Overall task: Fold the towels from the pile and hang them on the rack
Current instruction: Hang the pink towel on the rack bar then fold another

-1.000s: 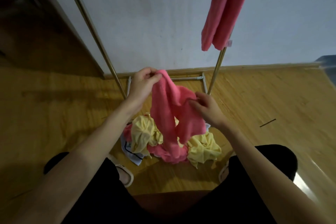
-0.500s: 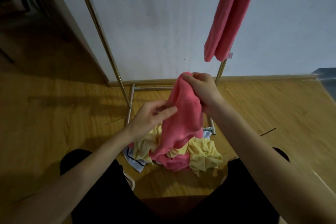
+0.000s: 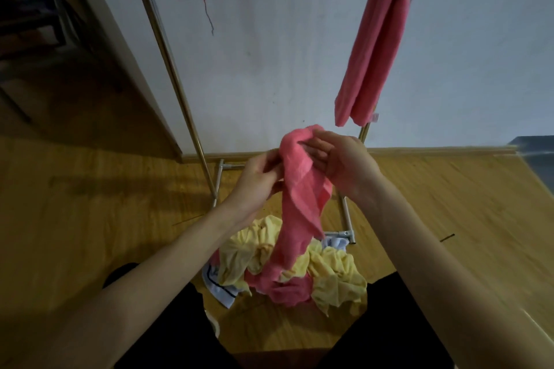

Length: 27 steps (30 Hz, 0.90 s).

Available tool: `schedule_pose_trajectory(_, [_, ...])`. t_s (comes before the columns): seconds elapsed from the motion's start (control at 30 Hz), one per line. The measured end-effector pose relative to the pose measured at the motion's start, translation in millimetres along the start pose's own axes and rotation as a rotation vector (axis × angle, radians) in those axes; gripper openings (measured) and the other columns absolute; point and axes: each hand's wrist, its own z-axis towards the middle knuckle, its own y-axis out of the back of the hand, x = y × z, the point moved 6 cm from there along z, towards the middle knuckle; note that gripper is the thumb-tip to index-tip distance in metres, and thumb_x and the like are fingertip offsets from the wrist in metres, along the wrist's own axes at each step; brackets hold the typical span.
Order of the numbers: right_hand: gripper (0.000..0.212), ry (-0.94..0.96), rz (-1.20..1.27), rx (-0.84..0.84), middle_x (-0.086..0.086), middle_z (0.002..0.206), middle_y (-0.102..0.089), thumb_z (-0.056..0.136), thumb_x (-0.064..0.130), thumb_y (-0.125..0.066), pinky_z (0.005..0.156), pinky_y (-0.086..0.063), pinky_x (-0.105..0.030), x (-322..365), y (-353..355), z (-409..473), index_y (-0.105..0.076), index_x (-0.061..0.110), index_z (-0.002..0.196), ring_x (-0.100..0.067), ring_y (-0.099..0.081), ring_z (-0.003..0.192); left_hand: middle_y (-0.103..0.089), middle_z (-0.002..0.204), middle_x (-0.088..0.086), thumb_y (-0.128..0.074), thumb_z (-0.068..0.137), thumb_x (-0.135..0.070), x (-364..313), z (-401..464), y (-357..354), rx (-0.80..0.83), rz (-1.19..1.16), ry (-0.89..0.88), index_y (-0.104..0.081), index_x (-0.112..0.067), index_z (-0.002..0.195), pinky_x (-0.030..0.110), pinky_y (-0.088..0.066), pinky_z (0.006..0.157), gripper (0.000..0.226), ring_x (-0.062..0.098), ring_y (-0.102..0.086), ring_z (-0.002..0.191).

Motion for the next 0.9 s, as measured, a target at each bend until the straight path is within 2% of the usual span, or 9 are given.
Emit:
schedule_pose_trajectory(0.1, [0.023, 0.061, -0.072, 0.103, -0.008, 0.085, -0.069, 0.093, 0.01, -0.052, 0.071, -0.054, -0.024, 8, 6, -4, -0.061, -0.001, 0.111, -0.017, -0.064, 0.078, -0.071, 0.083, -0.003, -0.046, 0.096, -0.003, -11, 9, -3, 0.009, -0.039, 0.003, -0.064, -0.017, 0.096, 0.021, -0.055, 0.067, 0.023, 0.007, -0.066, 0.072])
schedule_pose_trajectory(0.23, [0.037, 0.232, -0.32, 0.233, -0.018, 0.107, -0.067, 0.084, -0.004, -0.059, 0.09, -0.049, -0.042, 5, 14, -13, -0.06, 0.003, 0.12, -0.029, -0.063, 0.099, -0.068, 0.09, 0.008, -0.048, 0.097, -0.008, -15, 14, -4, -0.018, 0.043, 0.014, -0.064, -0.016, 0.097, 0.029, -0.055, 0.07, 0.018, 0.015, -0.066, 0.074])
schedule_pose_trajectory(0.33, [0.053, 0.355, -0.412, 0.3, -0.012, 0.103, -0.066, 0.082, -0.01, -0.063, 0.081, -0.053, -0.03, 6, 12, -19, -0.054, 0.011, 0.13, -0.021, -0.063, 0.092, -0.067, 0.093, 0.013, -0.048, 0.098, -0.012, -10, 16, -1, -0.039, 0.129, 0.037, -0.062, -0.01, 0.099, 0.038, -0.051, 0.078, 0.015, 0.025, -0.064, 0.084])
schedule_pose_trajectory(0.4, [0.045, 0.432, -0.498, 0.286, -0.014, 0.102, -0.068, 0.082, -0.008, -0.065, 0.073, -0.051, -0.022, 8, 8, -20, -0.058, 0.004, 0.124, -0.016, -0.065, 0.088, -0.067, 0.095, 0.011, -0.048, 0.098, -0.014, -9, 16, 0, -0.035, 0.17, 0.035, -0.057, -0.011, 0.104, 0.034, -0.051, 0.075, 0.012, 0.022, -0.064, 0.083])
schedule_pose_trajectory(0.5, [0.023, 0.488, -0.554, 0.224, -0.015, 0.092, -0.071, 0.084, -0.003, -0.064, 0.067, -0.051, -0.022, 8, 3, -17, -0.067, -0.004, 0.107, -0.013, -0.064, 0.076, -0.066, 0.091, 0.009, -0.047, 0.098, -0.011, -12, 13, -1, 0.024, 0.173, 0.018, -0.047, -0.014, 0.113, 0.027, -0.051, 0.067, 0.015, 0.017, -0.063, 0.074])
schedule_pose_trajectory(0.6, [0.012, 0.498, -0.545, 0.191, -0.002, 0.071, -0.069, 0.086, -0.001, -0.063, 0.062, -0.048, -0.024, 10, 0, -15, -0.071, -0.003, 0.096, -0.009, -0.059, 0.061, -0.066, 0.079, 0.004, -0.041, 0.099, -0.005, -17, 9, -1, 0.092, 0.157, 0.0, -0.045, -0.015, 0.11, 0.021, -0.046, 0.058, 0.015, 0.014, -0.06, 0.066])
schedule_pose_trajectory(0.67, [0.009, 0.514, -0.589, 0.158, 0.002, 0.062, -0.066, 0.086, 0.002, -0.064, 0.056, -0.046, -0.021, 15, -3, -16, -0.073, 0.0, 0.088, -0.007, -0.056, 0.055, -0.063, 0.081, 0.009, -0.038, 0.1, -0.008, -18, 7, 1, 0.151, 0.167, -0.003, -0.05, -0.011, 0.103, 0.026, -0.042, 0.062, 0.013, 0.019, -0.057, 0.07])
schedule_pose_trajectory(0.73, [0.008, 0.535, -0.658, 0.122, -0.004, 0.059, -0.065, 0.083, 0.002, -0.066, 0.051, -0.044, -0.019, 20, -6, -17, -0.074, -0.001, 0.081, -0.007, -0.055, 0.051, -0.06, 0.086, 0.014, -0.039, 0.097, -0.013, -17, 4, 4, 0.215, 0.173, -0.004, -0.057, -0.005, 0.099, 0.034, -0.044, 0.068, 0.019, 0.026, -0.057, 0.078])
schedule_pose_trajectory(0.9, [0.009, 0.512, -0.804, 0.084, -0.001, 0.051, -0.062, 0.078, 0.002, -0.067, 0.048, -0.042, -0.021, 22, -9, -16, -0.073, 0.001, 0.07, -0.007, -0.052, 0.046, -0.066, 0.095, 0.011, -0.055, 0.088, -0.02, -21, -7, 12, 0.297, 0.278, -0.116, -0.062, -0.001, 0.105, 0.037, -0.051, 0.078, 0.027, 0.023, -0.064, 0.088])
